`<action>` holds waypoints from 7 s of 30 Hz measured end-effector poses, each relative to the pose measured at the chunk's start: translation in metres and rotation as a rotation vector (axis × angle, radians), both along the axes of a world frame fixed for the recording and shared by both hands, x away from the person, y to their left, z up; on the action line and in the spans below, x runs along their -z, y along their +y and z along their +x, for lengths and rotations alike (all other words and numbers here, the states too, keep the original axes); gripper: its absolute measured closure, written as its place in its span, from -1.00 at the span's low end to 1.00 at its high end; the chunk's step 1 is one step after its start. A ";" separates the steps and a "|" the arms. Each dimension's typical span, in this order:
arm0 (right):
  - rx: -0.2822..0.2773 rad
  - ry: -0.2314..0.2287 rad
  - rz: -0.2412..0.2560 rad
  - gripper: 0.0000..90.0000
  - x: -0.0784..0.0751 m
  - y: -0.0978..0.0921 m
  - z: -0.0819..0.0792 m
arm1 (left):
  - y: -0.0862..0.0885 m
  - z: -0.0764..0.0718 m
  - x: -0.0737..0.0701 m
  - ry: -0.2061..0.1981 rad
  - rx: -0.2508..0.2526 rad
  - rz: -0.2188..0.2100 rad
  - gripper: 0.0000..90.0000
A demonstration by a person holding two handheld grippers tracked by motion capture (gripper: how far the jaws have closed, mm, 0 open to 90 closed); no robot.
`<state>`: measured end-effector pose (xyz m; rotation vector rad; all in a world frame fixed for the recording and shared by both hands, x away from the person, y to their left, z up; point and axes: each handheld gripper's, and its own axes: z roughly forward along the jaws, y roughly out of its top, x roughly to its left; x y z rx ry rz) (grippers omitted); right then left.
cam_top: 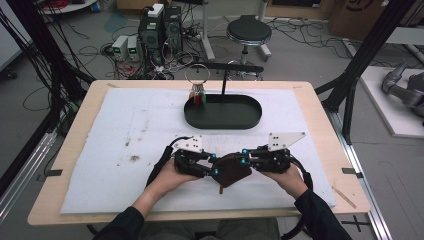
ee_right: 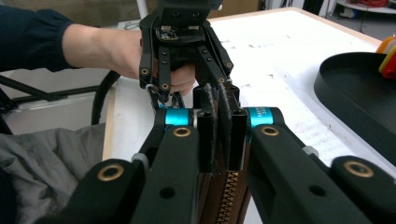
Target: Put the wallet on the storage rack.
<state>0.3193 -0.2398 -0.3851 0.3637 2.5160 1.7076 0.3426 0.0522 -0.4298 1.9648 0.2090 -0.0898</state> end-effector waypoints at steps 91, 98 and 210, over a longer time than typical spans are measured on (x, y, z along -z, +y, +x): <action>0.264 -0.052 0.007 0.50 -0.009 -0.026 0.024 | 0.138 -0.050 -0.022 -0.166 -0.520 -0.129 -0.47; 0.402 -0.076 0.050 0.50 -0.016 -0.025 0.039 | 0.141 -0.046 -0.019 -0.161 -0.525 -0.129 -0.47; 0.857 -0.001 -0.184 -0.30 0.035 0.025 0.144 | 0.139 -0.047 -0.016 -0.157 -0.485 -0.148 -0.47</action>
